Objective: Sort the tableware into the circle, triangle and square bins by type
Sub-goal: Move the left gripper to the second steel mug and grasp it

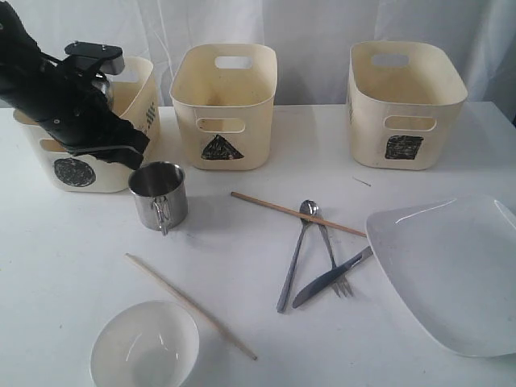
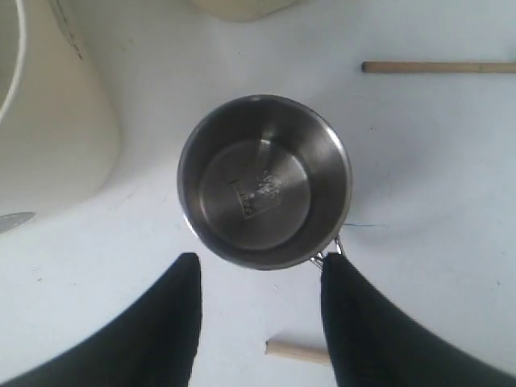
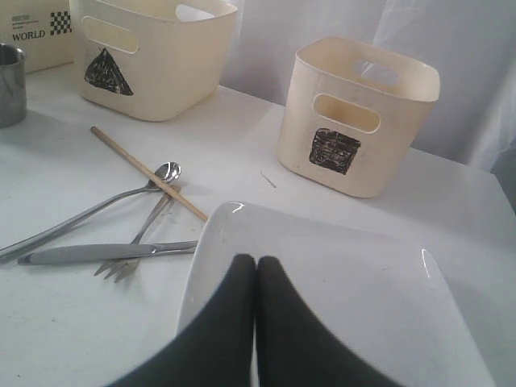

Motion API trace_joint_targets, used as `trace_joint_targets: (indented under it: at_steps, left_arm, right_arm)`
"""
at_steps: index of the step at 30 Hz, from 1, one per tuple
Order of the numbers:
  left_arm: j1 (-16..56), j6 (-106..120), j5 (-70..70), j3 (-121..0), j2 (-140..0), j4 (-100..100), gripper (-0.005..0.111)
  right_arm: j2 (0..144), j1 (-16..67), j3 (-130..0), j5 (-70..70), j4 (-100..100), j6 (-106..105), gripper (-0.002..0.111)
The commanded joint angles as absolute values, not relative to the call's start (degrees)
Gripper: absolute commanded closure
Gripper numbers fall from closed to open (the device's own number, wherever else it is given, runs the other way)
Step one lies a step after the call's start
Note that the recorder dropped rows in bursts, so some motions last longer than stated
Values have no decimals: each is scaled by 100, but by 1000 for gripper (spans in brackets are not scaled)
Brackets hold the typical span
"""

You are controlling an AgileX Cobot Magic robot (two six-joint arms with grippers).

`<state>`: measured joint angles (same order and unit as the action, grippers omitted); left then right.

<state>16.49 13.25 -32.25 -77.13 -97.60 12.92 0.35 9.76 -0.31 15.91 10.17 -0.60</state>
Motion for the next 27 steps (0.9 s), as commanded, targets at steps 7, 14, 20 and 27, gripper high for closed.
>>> trace_joint_targets:
  at_steps: [7, 14, 20, 27]
  left_arm:
    - [1671, 1151, -3057, -7674, -10086, 1237, 56]
    - [1671, 1151, -2757, -7674, -10341, 1237, 56]
    - [1671, 1151, -2534, -7674, -10551, 1237, 56]
    - [1671, 1151, -2323, -7674, -10873, 1237, 56]
  right_arm:
    - [0, 975, 0, 1528, 1006, -35, 108]
    - [0, 975, 0, 1528, 1006, -35, 108]
    - [0, 975, 0, 1528, 1006, -35, 108]
    - [0, 975, 0, 1528, 1006, -35, 108]
